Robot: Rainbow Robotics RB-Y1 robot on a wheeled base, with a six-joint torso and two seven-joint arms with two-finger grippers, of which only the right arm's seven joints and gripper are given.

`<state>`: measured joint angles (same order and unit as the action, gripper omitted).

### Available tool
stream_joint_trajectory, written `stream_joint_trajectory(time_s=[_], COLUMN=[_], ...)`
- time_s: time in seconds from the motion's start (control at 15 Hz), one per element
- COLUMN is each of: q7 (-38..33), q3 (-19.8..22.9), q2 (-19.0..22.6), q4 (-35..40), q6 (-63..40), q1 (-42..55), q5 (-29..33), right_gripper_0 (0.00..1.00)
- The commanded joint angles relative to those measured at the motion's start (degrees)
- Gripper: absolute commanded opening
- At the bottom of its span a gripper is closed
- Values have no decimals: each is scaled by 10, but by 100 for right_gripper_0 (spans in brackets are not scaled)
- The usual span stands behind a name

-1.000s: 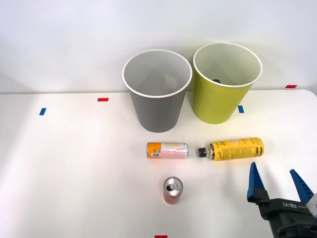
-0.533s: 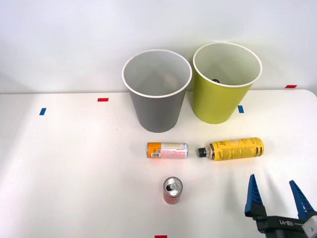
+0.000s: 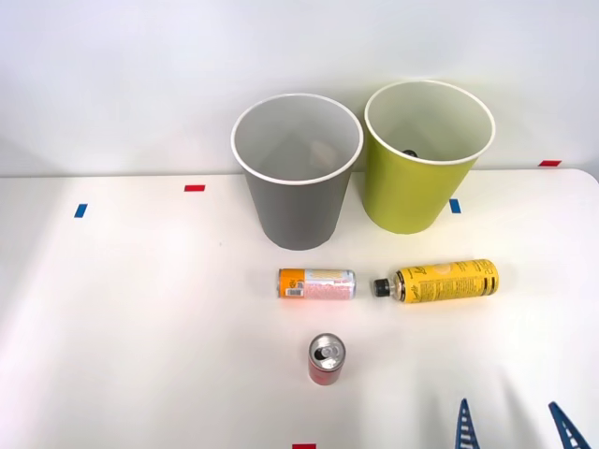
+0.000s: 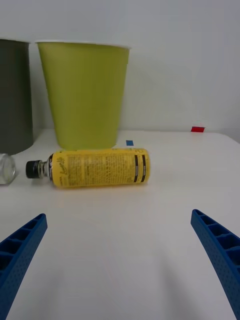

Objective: Put cans in the gray bin, plastic bottles in the light green bin

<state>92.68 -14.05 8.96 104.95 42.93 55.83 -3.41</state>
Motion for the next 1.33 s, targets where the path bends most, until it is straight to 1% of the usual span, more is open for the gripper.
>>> stream_joint_trajectory(time_s=[0.07,0.47,1.33], q7=[0,1,0], q3=[-31,-43,-42], q2=[15,14,16], q4=[0,-1,0], q6=[19,22,12], q1=[26,41,49], q5=[-4,-5,-5], right_gripper_0=[100,100,100])
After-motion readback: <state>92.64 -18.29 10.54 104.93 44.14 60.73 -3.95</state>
